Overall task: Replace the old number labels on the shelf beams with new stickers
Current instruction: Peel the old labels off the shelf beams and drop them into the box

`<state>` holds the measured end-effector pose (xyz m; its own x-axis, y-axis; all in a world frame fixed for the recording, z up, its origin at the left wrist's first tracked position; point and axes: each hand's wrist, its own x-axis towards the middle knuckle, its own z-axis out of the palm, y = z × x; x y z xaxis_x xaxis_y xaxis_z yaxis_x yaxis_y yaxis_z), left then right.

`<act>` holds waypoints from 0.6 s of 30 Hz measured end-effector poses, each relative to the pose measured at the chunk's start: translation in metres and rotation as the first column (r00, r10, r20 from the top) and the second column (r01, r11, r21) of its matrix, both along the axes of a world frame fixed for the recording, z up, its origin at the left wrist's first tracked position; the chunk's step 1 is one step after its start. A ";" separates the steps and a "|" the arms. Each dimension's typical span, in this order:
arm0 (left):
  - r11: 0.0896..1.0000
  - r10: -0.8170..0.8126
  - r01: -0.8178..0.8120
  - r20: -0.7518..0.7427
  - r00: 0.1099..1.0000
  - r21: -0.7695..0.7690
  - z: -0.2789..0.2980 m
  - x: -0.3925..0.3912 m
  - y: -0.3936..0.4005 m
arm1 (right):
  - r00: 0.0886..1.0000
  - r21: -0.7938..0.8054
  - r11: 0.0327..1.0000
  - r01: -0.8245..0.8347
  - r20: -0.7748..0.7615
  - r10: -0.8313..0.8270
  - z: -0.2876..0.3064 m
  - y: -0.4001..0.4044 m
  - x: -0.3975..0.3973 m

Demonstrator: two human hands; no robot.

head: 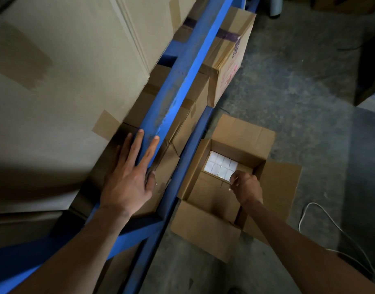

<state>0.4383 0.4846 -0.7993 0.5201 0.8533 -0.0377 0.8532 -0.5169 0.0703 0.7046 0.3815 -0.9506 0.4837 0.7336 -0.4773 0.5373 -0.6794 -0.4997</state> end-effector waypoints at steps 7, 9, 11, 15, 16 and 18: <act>1.000 0.006 -0.006 -0.001 1.000 -0.019 0.000 0.000 0.000 | 0.997 0.007 0.999 -0.054 0.051 0.053 -0.005 0.000 0.004; 1.000 0.009 -0.009 0.003 1.000 -0.019 0.001 0.000 0.000 | 0.996 0.018 0.998 -0.059 0.062 0.058 -0.005 0.001 0.004; 1.000 0.012 -0.011 0.011 1.000 -0.018 0.001 0.000 0.000 | 0.996 0.015 0.998 -0.060 0.069 0.059 -0.006 0.002 0.004; 1.000 -0.001 0.001 0.014 1.000 -0.004 0.000 0.000 0.000 | 0.992 0.002 0.996 -0.093 0.089 0.093 -0.008 0.001 0.003; 1.000 -0.005 0.005 0.016 1.000 0.001 -0.001 0.000 0.001 | 0.992 0.000 0.995 -0.096 0.088 0.096 -0.009 0.001 0.003; 1.000 -0.008 0.008 0.025 1.000 0.003 -0.002 -0.001 0.001 | 0.991 -0.010 0.994 -0.110 0.080 0.110 -0.008 0.002 0.001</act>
